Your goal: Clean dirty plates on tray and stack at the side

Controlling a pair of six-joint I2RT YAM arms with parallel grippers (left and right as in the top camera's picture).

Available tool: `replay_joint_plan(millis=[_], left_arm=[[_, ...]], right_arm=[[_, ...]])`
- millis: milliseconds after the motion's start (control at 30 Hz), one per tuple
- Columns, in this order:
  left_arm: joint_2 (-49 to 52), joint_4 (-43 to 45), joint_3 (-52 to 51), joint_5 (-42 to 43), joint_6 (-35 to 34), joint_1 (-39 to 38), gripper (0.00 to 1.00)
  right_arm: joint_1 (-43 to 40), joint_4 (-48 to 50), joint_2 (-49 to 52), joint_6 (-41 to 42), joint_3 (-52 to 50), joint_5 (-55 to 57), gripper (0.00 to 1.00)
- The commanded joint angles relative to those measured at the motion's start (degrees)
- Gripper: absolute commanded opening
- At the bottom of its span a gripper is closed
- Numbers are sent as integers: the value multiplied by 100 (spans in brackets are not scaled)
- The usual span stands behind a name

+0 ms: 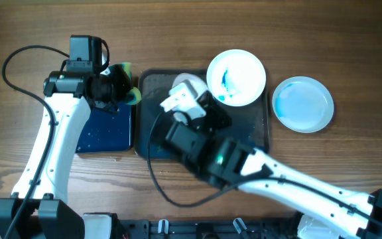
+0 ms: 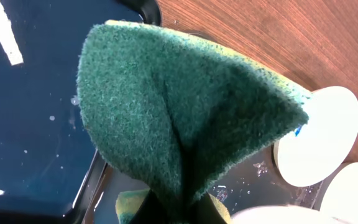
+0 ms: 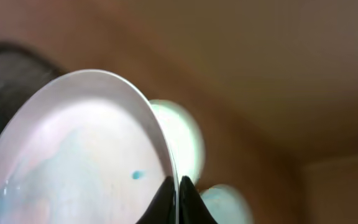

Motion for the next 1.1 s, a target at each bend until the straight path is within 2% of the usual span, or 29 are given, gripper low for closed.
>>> replay_joint_plan(millis=[0,167,267,500,700,833,1000,1067], left_arm=[[35,15,-22,72,129,37,4],[35,-57,-31,72,131,37,4],[35,-74,-33,70,131,37,4],[35,-74,-33,72,131,37,4],[35,-28,-33,68,131,37,4],[35,-28,-33,68,129,37,4],[35,-28,-33,68,131,37,4],[35,-28,-33,63,131,37,4]], right_arm=[[-909,-170,-31,1325,35,-3003,4],[-2208,-111,-118,1521,76,-5029,4],[-3156,-195,-321,1646,98,-5661,4],[-5578,-960,-691,1954,98,-5641,4],[-7615,-1187,-472,1954,87,-4697,4],[-7989,-1147,63,1941,81,-4146,4],[-7978,-1139,1014,1937,22,-4120,4],[-7978,-1128,1397,1690,22,-4225,4]])
